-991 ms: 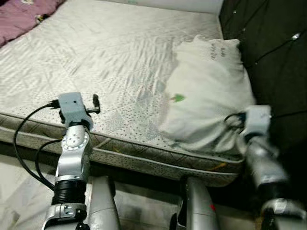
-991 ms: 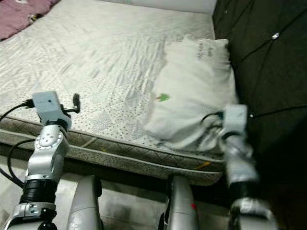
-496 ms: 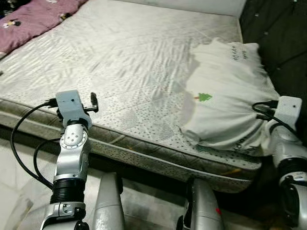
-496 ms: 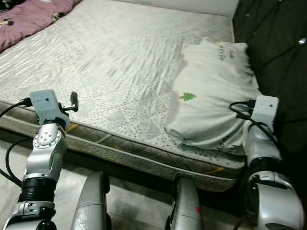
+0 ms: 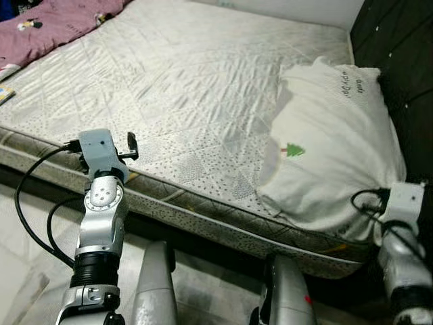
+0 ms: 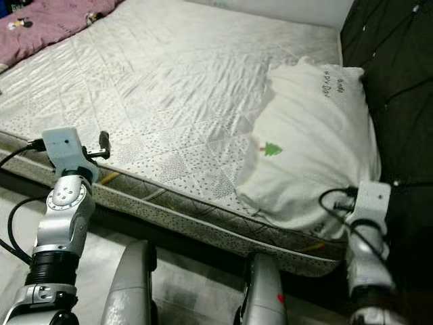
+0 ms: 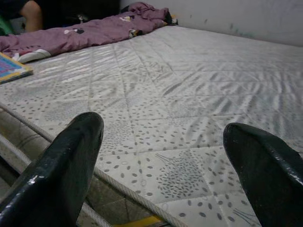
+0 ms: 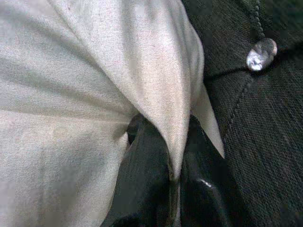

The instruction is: Clean up the room

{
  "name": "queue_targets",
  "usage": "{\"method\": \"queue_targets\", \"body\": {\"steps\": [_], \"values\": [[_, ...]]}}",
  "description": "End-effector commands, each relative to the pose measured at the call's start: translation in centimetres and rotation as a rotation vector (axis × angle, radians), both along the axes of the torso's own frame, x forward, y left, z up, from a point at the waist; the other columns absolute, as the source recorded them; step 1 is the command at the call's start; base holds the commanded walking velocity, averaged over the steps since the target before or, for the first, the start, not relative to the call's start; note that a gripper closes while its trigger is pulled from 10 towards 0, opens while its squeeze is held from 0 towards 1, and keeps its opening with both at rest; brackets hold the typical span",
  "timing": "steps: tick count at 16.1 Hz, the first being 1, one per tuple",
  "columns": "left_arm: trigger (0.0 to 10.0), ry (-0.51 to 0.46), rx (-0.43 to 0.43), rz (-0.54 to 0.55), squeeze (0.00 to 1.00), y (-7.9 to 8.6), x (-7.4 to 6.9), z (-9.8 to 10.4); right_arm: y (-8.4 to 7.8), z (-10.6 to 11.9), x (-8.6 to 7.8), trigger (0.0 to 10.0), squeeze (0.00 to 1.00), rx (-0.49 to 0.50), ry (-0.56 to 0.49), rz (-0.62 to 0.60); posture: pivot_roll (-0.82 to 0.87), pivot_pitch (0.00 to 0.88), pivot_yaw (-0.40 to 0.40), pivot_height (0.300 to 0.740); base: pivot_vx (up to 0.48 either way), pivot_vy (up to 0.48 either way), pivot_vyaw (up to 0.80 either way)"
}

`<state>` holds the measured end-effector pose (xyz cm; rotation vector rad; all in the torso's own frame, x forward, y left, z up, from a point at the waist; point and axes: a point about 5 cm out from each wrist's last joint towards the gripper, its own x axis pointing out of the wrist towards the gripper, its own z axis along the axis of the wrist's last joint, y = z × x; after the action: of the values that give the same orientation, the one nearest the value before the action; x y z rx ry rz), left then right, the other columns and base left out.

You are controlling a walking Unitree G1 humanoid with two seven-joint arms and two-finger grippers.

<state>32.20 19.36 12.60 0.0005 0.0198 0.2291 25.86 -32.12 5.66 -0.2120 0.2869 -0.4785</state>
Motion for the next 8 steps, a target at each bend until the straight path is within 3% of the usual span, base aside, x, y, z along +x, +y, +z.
{"method": "queue_targets", "body": {"steps": [1,8], "values": [[10.0,-0.009,0.008,-0.007,0.0,0.0,0.3,0.3,-0.7,-0.6,-1.2,0.0,0.0,-0.004,0.031,-0.049,0.03,0.0,-0.03,0.553,0.0,0.0,0.0],[10.0,-0.006,0.005,0.007,0.0,0.1,0.1,0.0,-0.4,-0.2,-2.7,0.0,0.0,-0.052,0.042,-0.002,0.03,0.0,-0.049,0.553,0.0,0.0,0.0]]}}
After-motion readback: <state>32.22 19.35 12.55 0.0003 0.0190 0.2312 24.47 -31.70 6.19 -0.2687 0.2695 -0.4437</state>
